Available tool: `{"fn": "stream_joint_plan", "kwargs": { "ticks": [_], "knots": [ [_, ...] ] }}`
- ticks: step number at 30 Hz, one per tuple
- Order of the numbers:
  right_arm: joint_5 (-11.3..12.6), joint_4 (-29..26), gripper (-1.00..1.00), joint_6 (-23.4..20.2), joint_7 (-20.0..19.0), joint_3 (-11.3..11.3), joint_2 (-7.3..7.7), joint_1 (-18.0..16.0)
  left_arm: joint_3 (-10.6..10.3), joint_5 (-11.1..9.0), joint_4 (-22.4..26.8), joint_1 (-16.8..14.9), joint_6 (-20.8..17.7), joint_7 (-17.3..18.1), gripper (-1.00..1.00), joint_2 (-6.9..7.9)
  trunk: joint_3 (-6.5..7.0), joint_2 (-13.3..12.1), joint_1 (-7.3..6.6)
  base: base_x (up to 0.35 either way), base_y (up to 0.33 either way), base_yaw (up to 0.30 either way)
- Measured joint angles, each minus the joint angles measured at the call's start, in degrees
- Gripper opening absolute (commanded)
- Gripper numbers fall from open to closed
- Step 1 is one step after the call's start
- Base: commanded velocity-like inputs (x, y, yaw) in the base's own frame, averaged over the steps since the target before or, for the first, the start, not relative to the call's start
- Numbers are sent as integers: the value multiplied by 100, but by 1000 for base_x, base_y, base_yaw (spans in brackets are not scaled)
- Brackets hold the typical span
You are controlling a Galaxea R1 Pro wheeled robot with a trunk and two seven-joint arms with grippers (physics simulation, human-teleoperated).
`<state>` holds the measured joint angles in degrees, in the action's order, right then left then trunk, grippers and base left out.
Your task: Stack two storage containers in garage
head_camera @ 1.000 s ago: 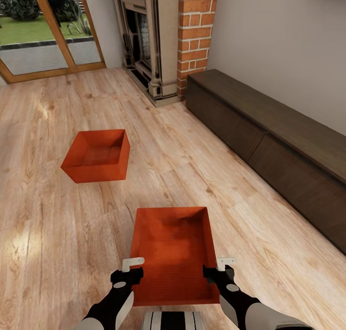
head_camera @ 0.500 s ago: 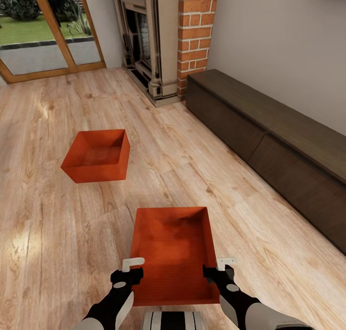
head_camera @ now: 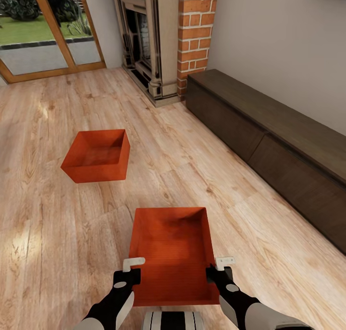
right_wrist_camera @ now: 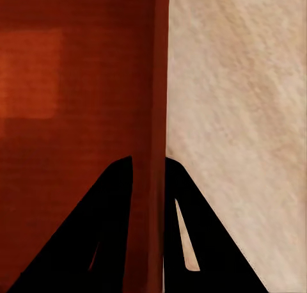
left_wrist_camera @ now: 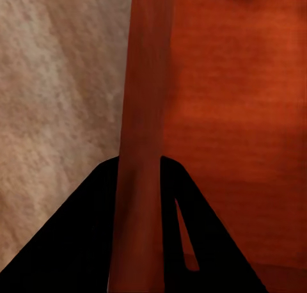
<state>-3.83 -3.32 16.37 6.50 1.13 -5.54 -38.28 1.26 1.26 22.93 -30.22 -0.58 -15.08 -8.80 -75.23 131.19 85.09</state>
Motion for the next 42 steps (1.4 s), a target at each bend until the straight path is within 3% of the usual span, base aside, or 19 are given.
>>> {"fn": "stream_joint_plan", "kwargs": {
  "ticks": [14,42],
  "knots": [
    [0,-1,-100,-3,1,1,0,0,8,-17,-1,-2,-7,-21,-100,-9,0,0,0,0,0,0],
    [-29,-1,-100,-18,0,0,-2,0,13,-25,-9,0,-16,-14,-100,-3,502,-1121,-615,0,0,0]
  ]
}}
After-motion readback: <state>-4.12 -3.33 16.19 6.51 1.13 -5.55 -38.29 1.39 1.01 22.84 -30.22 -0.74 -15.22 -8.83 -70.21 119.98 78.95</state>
